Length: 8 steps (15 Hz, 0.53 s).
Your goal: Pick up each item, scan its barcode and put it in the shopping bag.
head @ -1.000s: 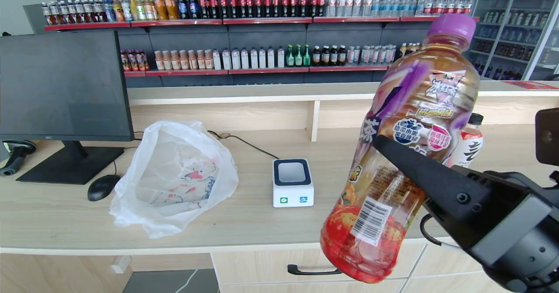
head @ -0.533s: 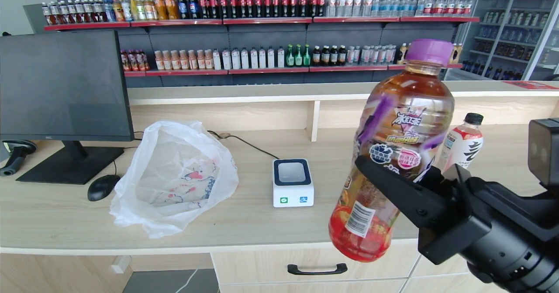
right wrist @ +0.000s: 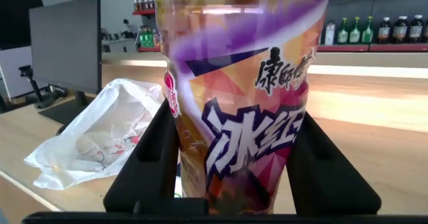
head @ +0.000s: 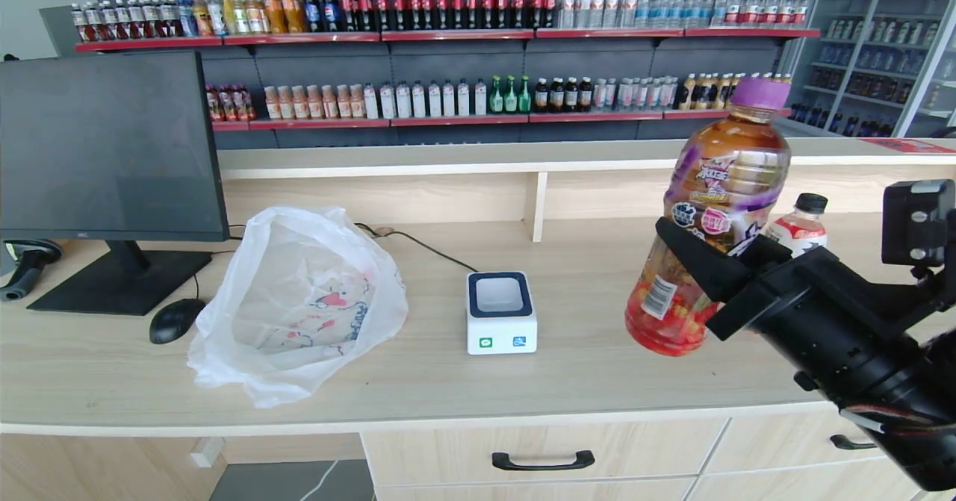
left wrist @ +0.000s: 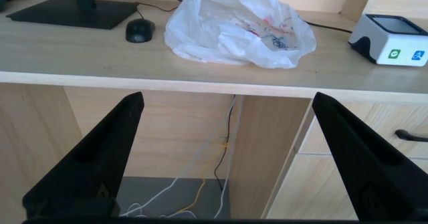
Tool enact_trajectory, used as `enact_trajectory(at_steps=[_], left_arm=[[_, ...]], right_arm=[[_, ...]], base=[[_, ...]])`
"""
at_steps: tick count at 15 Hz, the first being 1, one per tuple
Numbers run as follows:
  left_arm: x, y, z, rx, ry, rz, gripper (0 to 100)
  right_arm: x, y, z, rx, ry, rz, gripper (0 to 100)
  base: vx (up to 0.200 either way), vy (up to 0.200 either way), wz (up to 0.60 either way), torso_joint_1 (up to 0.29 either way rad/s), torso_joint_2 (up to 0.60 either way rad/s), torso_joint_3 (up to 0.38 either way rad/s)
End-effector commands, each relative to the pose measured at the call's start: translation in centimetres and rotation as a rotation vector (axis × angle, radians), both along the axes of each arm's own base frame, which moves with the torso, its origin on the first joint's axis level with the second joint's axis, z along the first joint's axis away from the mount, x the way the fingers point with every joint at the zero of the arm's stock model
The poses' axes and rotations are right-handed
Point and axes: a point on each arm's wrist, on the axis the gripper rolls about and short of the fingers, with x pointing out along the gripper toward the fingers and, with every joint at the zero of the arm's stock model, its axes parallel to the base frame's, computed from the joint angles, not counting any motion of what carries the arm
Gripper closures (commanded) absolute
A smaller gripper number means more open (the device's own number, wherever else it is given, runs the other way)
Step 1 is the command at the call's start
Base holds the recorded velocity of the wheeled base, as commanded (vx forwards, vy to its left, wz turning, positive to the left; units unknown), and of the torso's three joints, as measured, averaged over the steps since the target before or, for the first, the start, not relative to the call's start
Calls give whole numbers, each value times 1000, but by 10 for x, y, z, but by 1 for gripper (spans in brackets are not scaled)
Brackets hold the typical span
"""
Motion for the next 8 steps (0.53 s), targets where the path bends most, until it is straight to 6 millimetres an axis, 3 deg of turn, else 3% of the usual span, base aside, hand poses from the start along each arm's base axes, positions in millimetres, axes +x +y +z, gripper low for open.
enact_trajectory(at_steps=[1, 8], left_arm=[[0, 0, 0, 0, -1, 0, 0], [0, 0, 0, 0, -1, 0, 0]], right_arm=[[5, 1, 2, 7, -5, -12, 100], [2, -1, 8, 21, -29, -14, 100]], base=[[0, 0, 0, 0, 0, 0], [0, 0, 0, 0, 0, 0]])
